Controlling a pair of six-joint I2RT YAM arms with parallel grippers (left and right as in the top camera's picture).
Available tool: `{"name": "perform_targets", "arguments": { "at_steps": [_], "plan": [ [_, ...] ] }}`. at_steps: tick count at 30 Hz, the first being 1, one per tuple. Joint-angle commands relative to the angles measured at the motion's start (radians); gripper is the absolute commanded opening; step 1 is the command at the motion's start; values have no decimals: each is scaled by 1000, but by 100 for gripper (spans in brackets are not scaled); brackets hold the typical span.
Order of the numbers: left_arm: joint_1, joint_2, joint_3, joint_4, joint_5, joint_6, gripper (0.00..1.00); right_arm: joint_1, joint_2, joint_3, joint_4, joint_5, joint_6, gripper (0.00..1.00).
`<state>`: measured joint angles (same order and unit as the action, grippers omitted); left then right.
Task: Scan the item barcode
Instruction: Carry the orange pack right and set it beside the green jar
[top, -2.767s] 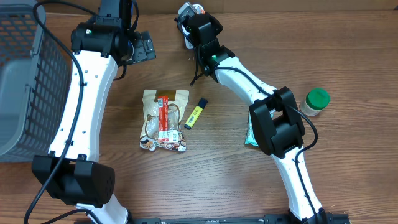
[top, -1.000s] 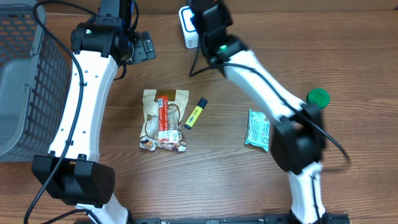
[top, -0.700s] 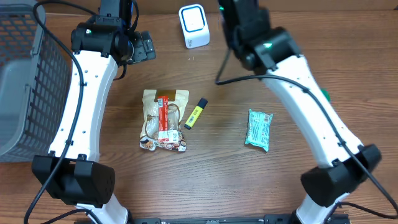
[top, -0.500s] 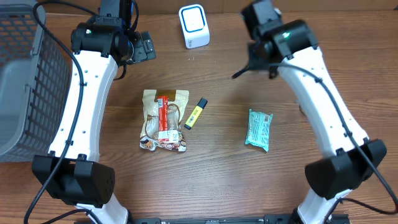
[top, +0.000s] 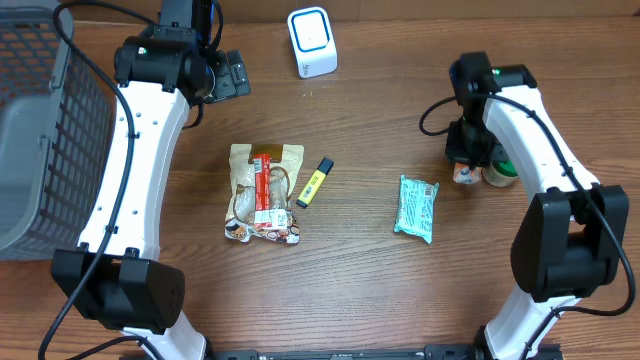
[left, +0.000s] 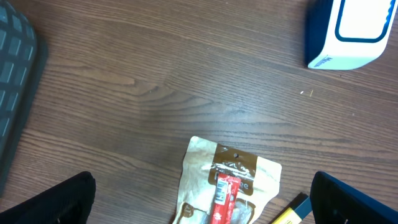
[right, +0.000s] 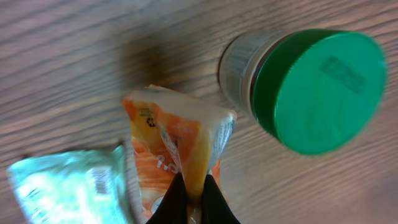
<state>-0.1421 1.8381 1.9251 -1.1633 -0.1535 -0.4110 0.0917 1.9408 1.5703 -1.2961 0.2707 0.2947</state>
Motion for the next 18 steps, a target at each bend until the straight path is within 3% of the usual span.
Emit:
{"name": "perform_targets", "arguments": {
  "at_steps": [1,7,14,17,18],
  "plan": [
    [-2,-26,21,0,-6,15,100,-27,-3,-63,69,-2,-62,4],
    [-2,-26,21,0,-6,15,100,-65,-3,-164,229,64,-151,4],
    [-2,-26,21,0,-6,15,100,-93,-3,-175,250,122,-150,9],
    [-2,-26,21,0,-6,15,100,-100,-3,-175,257,113,-146,19],
    [-2,-26,21,0,-6,15,100,-100,-3,-175,259,103,-146,28]
  ]
}}
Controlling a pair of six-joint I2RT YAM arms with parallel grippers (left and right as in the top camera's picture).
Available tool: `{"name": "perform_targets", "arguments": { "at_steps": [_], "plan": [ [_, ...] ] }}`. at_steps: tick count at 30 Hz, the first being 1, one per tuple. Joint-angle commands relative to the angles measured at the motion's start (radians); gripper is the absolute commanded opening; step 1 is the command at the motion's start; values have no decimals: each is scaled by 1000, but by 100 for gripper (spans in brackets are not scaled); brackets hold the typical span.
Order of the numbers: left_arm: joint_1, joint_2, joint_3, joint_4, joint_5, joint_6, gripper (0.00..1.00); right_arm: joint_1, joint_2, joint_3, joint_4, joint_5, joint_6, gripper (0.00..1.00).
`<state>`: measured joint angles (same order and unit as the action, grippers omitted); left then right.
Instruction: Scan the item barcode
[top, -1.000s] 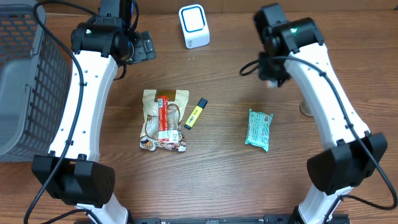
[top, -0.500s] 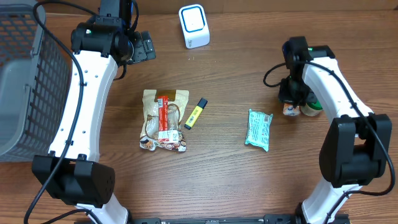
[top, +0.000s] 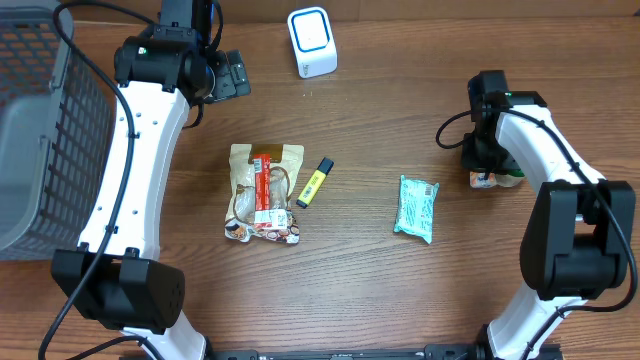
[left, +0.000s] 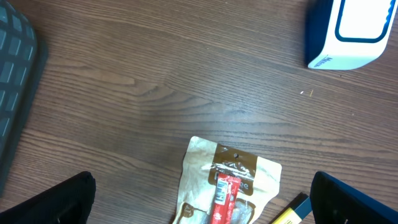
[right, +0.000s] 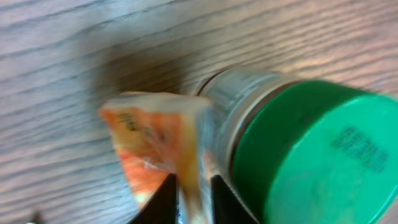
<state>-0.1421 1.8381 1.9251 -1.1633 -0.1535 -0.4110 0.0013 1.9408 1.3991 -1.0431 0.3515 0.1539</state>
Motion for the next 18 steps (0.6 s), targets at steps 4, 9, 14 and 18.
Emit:
{"name": "perform_targets", "arguments": {
  "at_steps": [4,9,14,18],
  "plan": [
    [-2,-26,21,0,-6,15,100,-7,-3,-4,16,-62,-6,57],
    [-2,-26,21,0,-6,15,100,11,-3,34,-19,-90,-5,63],
    [-2,-26,21,0,-6,15,100,47,-3,110,-117,-331,2,63],
    [-2,-26,20,0,-6,15,100,81,-3,111,-172,-518,2,79]
  ]
}}
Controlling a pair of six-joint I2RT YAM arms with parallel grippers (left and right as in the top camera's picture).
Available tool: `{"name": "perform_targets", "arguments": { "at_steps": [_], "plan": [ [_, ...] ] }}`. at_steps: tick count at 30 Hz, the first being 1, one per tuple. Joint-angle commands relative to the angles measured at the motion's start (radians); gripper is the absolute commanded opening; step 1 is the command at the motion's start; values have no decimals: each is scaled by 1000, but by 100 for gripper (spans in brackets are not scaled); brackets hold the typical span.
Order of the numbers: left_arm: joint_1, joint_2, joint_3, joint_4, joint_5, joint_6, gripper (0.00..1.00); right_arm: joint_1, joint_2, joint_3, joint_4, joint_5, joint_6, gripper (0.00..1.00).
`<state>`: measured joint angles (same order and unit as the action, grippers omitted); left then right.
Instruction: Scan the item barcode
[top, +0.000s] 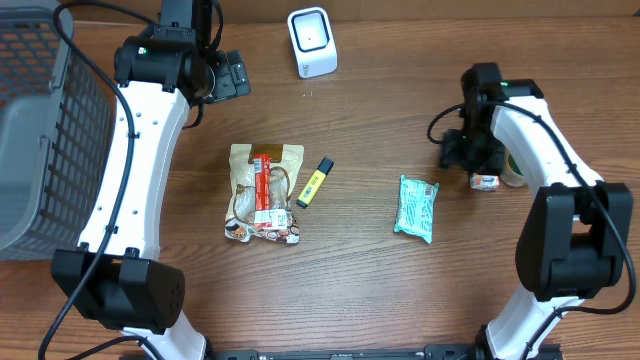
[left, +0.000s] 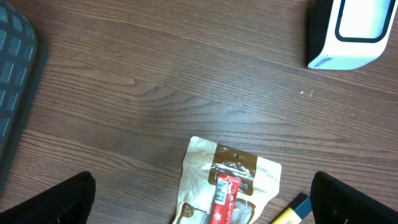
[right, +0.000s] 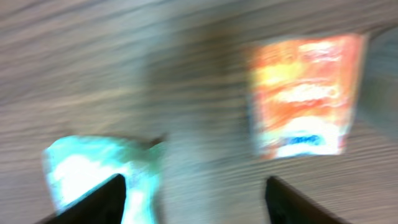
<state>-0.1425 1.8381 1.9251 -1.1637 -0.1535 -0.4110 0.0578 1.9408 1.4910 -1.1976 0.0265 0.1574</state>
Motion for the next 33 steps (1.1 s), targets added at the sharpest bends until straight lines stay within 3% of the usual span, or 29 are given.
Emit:
{"name": "perform_targets", "arguments": {
  "at_steps": [1,10,11,12,33],
  "plan": [
    [-2,-26,21,0,-6,15,100,34,-3,16,-25,-218,-1,81],
    [-2,-26,21,0,-6,15,100,144,-3,3,-3,-264,95,81],
    [-2,-26,20,0,-6,15,100,157,-3,3,1,-264,105,84],
    [-2,-26,21,0,-6,15,100,168,-3,3,2,-264,105,100],
    [-2,-26,21,0,-6,15,100,214,-3,3,237,-264,105,100]
  ]
}}
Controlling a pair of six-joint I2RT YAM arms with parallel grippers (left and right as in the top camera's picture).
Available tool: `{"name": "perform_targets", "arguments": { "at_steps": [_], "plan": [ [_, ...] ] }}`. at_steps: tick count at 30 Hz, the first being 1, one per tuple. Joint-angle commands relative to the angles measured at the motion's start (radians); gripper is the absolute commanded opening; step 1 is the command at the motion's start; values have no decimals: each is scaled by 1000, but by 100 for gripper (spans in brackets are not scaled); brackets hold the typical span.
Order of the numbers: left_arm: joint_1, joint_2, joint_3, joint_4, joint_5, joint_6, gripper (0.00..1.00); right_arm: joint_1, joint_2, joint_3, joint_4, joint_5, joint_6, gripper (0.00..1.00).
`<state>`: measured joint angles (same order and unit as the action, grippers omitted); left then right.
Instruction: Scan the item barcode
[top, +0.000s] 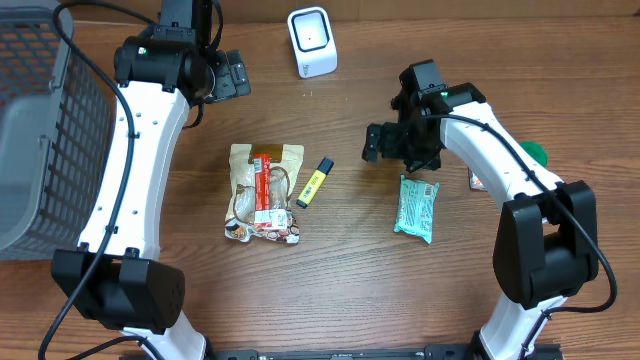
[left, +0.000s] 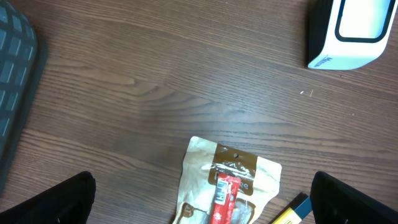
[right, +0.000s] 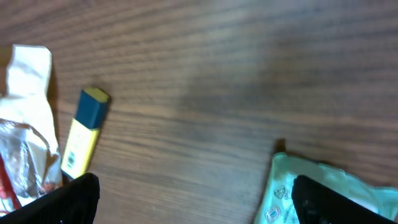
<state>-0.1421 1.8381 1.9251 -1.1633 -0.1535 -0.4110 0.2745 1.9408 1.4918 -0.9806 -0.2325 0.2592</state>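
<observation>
The white and blue scanner (top: 312, 42) stands at the back middle of the table, also the scanner (left: 348, 31) at the left wrist view's top right. My right gripper (top: 395, 148) hangs open and holds nothing, just above the teal packet (top: 416, 207). In its own view the right gripper (right: 199, 205) has the teal packet (right: 292, 186) by its right finger and the yellow highlighter (right: 84, 130) to the left. My left gripper (top: 232, 75) is open and high at the back left; the left gripper (left: 199, 208) looks down on the brown snack bag (left: 227, 186).
A grey basket (top: 40, 130) fills the left edge. The snack bag (top: 262, 192) and highlighter (top: 314, 182) lie mid-table. An orange packet (top: 477, 180) and a green-lidded jar (top: 530, 152) sit at the right, partly behind the right arm.
My right gripper has moved left from beside the orange packet and jar to above the teal packet's top end, still open. The left arm has not moved.
My right gripper was shut on the orange packet beside the green-lidded jar, then held it against the jar. By the third moment it was open and the packet lay flat by the jar. Now it hangs open over the teal packet. The left arm stayed still.
</observation>
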Motion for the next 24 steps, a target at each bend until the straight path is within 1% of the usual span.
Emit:
{"name": "perform_targets", "arguments": {
  "at_steps": [1,24],
  "plan": [
    [-2,-26,21,0,-6,15,100,-2,-3,2,30,-5,3,100],
    [-2,-26,21,0,-6,15,100,-2,-3,2,53,-5,3,100]
  ]
}}
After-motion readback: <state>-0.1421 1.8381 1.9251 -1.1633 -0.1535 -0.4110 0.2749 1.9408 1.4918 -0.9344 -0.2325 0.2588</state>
